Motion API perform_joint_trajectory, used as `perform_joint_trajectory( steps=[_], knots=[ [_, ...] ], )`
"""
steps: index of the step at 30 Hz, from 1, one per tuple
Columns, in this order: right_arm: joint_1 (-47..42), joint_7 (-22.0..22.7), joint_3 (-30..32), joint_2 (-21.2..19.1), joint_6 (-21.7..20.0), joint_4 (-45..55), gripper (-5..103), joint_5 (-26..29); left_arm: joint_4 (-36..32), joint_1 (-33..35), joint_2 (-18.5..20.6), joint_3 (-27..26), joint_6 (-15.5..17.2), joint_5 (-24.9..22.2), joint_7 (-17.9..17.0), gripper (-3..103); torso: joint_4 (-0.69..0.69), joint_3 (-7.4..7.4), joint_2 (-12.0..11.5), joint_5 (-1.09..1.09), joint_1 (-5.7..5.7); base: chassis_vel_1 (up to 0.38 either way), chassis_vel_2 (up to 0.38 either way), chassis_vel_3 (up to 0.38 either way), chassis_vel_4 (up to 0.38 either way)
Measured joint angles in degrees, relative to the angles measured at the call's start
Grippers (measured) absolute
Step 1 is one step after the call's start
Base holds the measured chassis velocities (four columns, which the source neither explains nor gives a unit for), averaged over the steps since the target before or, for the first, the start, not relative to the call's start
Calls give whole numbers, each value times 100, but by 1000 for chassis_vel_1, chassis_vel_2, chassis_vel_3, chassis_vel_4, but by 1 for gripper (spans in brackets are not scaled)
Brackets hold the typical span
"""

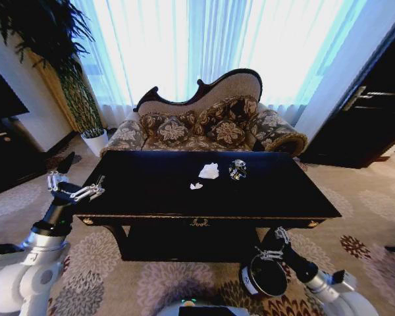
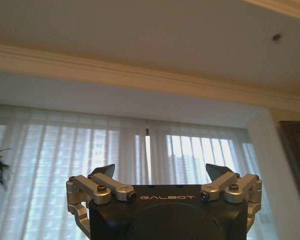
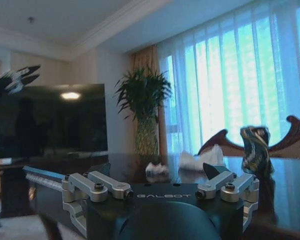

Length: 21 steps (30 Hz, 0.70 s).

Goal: Move to the front of the table and place the trash on the table into the trash bin.

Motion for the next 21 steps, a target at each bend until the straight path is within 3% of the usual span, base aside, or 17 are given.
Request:
perform_joint_trajectory(
  steps=[1, 6, 7, 11, 12, 15, 21],
  knots=[
    [0, 0, 0, 0, 0, 0, 100, 0, 0, 0, 0, 0, 0, 0, 0, 100, 0, 0, 0, 0, 0, 0, 0, 0, 0],
    [292, 1360, -263, 64, -505, 706, 100, -206, -200, 127, -104, -254, 45, -183, -111, 100, 0, 0, 0, 0, 0, 0, 0, 0, 0],
    [292, 1360, -263, 64, -505, 706, 100, -206, -200, 127, -104, -254, 45, -183, -111, 100, 0, 0, 0, 0, 0, 0, 0, 0, 0],
    [639, 2497, -394, 64, -1153, 1231, 100, -343, -349, 165, -108, -539, 91, -348, -136, 100, 0, 0, 0, 0, 0, 0, 0, 0, 0],
    [639, 2497, -394, 64, -1153, 1231, 100, -343, -349, 165, -108, -539, 91, -348, -136, 100, 0, 0, 0, 0, 0, 0, 0, 0, 0],
    [1079, 3233, -503, 67, -1645, 1471, 100, -421, -381, 176, -84, -645, 107, -426, -140, 100, 0, 0, 0, -1, 0, 0, 0, 0, 0],
    [1689, 3659, -593, 238, -1988, 1512, 100, -926, -368, 180, -82, -555, 108, -391, -146, 100, 1, 0, -1, 0, 0, 0, 0, 0, 0]
  ],
)
